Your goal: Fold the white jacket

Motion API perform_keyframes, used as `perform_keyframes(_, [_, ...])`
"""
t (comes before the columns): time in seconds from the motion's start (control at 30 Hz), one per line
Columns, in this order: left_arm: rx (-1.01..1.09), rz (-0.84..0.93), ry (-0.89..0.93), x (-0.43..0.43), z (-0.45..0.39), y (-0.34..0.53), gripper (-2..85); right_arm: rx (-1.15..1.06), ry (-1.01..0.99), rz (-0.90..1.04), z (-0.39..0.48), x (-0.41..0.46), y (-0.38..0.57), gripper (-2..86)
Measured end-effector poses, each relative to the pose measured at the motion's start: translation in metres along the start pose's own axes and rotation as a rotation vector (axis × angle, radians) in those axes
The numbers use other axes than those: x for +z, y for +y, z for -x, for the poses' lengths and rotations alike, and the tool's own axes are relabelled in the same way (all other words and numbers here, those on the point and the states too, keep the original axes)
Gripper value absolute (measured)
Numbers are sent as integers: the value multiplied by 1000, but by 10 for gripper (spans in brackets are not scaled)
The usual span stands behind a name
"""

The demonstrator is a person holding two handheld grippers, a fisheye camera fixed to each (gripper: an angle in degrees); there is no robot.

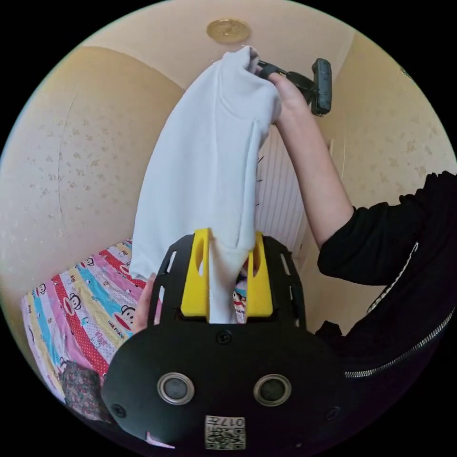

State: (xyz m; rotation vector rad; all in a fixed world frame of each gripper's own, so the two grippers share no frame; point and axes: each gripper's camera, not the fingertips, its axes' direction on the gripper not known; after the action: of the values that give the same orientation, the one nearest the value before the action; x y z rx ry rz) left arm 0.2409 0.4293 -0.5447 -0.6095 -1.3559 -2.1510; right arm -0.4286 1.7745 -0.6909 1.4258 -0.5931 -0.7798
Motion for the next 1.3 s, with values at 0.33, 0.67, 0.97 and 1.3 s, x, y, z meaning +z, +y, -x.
perform_keyframes(0.33, [-147, -264, -114, -132, 78, 1, 18, -93, -204, 54, -59, -5, -1, 23])
perform_keyframes(0.67, [107, -270, -222, -178, 26, -58, 5, -106, -331, 67, -110, -34, -7, 24])
perform_keyframes(0.97, [174, -96, -52, -136, -25, -7, 0, -17, -501, 105, -176, -90, 54, 25])
perform_keyframes(1.3, [49, 134, -83, -6, 82, 0, 9, -2, -587, 370, -273, 152, 42, 34])
